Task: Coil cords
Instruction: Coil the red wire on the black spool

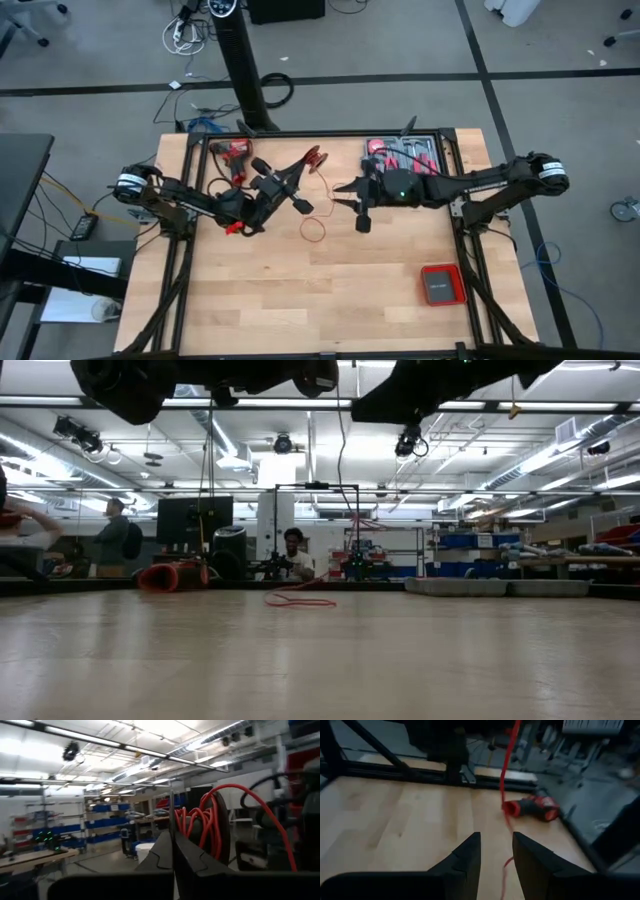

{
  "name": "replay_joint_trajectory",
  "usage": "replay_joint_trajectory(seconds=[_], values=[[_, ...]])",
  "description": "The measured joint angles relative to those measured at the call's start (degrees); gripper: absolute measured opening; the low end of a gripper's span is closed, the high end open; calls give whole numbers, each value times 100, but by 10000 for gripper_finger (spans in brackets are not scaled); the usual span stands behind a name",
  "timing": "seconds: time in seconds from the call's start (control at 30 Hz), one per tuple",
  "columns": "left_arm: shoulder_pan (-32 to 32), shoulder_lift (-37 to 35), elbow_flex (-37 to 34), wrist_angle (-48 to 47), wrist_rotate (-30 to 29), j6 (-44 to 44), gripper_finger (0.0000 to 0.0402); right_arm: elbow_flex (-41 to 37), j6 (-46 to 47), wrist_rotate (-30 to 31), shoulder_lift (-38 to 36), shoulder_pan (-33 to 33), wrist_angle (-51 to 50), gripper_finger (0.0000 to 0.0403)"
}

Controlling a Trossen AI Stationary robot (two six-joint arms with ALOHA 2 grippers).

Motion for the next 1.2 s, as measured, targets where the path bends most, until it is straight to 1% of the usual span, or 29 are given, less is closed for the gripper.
replay_joint_trajectory(seconds=[0.07,0.13,0.37,0.47,0.6,0.73,1.0,1.2], values=[[0,0,0,65,-127,0,0,3,139,-309,109,-120,181,110],[1,0,0,66,-104,1,0,1,148,-448,188,-172,132,110],[0,0,0,85,-20,153,0,0,25,-226,455,-177,394,109],[-3,0,2,70,-22,153,0,0,-70,-28,460,-137,372,109],[-15,0,2,37,-22,146,0,0,-84,25,445,-134,454,109],[-15,0,2,31,-20,125,0,0,-194,392,550,-134,459,109],[-15,0,2,0,-18,107,0,4,-369,408,720,-125,749,109],[-15,0,2,-173,-16,-57,0,0,-394,477,734,-125,741,108]])
